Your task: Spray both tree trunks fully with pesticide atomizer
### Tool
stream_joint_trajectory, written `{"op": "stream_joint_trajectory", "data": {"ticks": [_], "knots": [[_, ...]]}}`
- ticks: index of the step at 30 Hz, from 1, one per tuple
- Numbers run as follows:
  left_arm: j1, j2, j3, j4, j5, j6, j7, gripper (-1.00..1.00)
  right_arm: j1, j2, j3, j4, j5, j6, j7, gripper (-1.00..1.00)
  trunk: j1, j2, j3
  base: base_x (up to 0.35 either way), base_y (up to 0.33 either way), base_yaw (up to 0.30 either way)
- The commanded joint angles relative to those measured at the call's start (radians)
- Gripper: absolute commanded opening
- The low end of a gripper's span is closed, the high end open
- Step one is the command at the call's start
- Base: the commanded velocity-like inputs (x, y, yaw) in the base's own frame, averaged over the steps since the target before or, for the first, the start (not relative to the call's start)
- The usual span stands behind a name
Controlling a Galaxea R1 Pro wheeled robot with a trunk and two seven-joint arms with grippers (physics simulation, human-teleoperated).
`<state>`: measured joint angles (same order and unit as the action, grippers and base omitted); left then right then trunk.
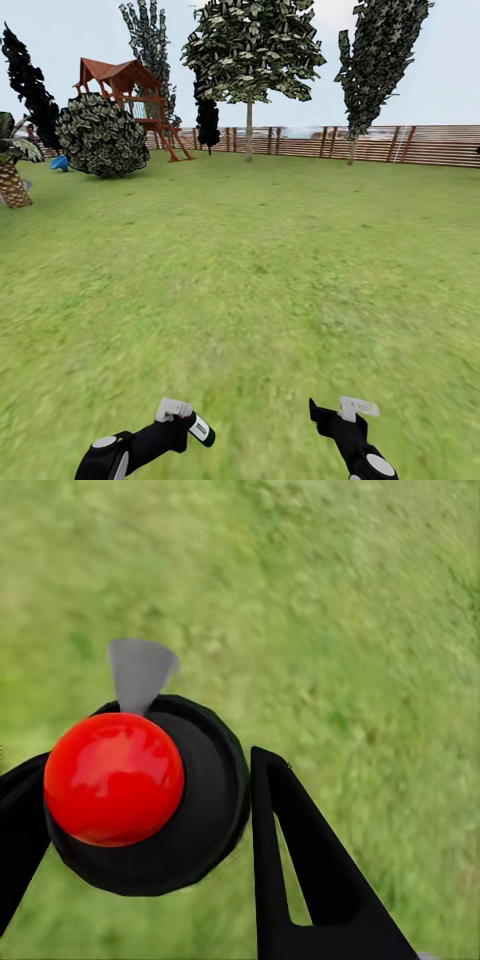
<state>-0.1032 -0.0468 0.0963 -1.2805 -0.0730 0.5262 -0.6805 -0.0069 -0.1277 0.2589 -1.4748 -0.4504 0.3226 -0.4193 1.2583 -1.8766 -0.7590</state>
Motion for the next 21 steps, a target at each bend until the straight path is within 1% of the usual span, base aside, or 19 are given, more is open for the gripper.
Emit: {"op": "stream_joint_trajectory", "data": {"ticks": [1, 21], "knots": [[0.0, -0.001, 0.003, -0.002, -0.007, 0.004, -0.007, -1.0, -0.001, -0.003, 0.002, -0.002, -0.007, 0.003, -0.008, 1.0, 0.001, 0.0, -0.001, 0.342, 0.0, 0.0], [0.0, -0.002, 0.003, -0.002, -0.011, 0.001, -0.007, -1.0, -0.001, -0.006, 0.006, -0.013, -0.007, 0.002, -0.007, 1.0, 0.001, 0.0, -0.001, 0.342, 0.0, 0.0]]}}
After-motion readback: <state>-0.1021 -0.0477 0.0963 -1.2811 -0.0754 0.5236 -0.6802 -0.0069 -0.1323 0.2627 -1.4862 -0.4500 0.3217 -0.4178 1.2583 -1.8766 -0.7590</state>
